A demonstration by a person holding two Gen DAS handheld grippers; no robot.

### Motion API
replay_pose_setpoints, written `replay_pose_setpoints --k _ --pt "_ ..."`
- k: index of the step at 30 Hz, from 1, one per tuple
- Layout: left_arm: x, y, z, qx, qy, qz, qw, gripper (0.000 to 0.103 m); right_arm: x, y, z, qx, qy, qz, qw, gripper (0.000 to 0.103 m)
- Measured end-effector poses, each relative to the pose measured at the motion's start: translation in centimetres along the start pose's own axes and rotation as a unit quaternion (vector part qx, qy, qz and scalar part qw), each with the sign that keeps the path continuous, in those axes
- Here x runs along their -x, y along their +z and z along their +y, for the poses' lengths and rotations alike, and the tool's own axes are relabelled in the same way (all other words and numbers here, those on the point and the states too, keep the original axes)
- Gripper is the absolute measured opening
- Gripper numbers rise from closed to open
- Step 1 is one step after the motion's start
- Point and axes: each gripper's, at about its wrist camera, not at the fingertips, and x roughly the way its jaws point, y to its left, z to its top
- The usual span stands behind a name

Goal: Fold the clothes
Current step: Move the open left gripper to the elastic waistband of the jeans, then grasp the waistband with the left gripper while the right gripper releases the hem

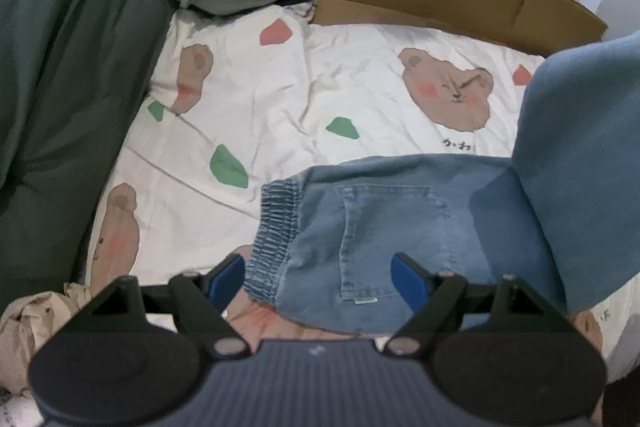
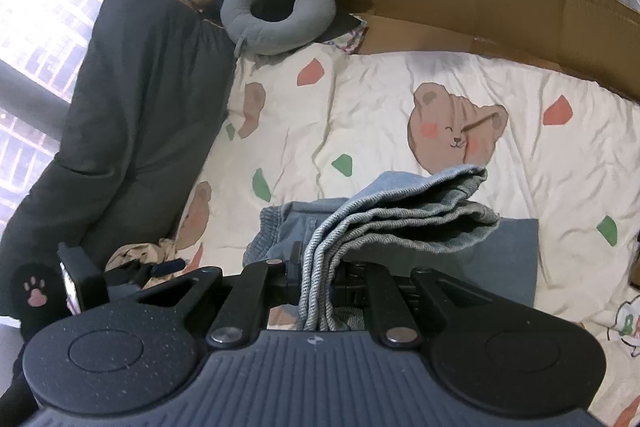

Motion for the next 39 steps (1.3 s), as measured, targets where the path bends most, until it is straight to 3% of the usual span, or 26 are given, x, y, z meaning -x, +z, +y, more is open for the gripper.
replay_pose_setpoints --k 8,12,22,29,35,39 --pt "-2.8 -0.6 1.4 0.047 -0.033 -0.006 0.9983 0.082 -5.0 0.4 0.9 -0.014 0.021 0.021 0.999 0.009" --pt "-4.5 -1.0 2.2 0.086 -0.047 -0.018 0.9950 0.082 -8.3 -0.2 0.2 -0.054 0.036 0.035 0.997 0.009" --pt "-9.2 -3.3 4.9 0.189 -0.071 -0.057 0.9778 0.081 -17.8 -2.5 0.3 -0.077 0.049 0.056 0.994 0.009" --pt "-11.8 -4.9 5.6 0.210 -0.078 -0.093 0.9702 0.081 -23.5 -4.1 0.5 -0.122 0.077 0.046 0.988 0.009" --pt "-12.5 -6.4 6.3 0.219 -0.072 -0.137 0.9632 0.080 -27.8 -5.3 1.1 -0.121 0.096 0.047 0.987 0.010" --pt "-12.4 -8.2 8.2 0.264 -0.058 -0.158 0.9497 0.080 -30.8 -5.8 2.2 -0.103 0.088 0.064 0.989 0.010"
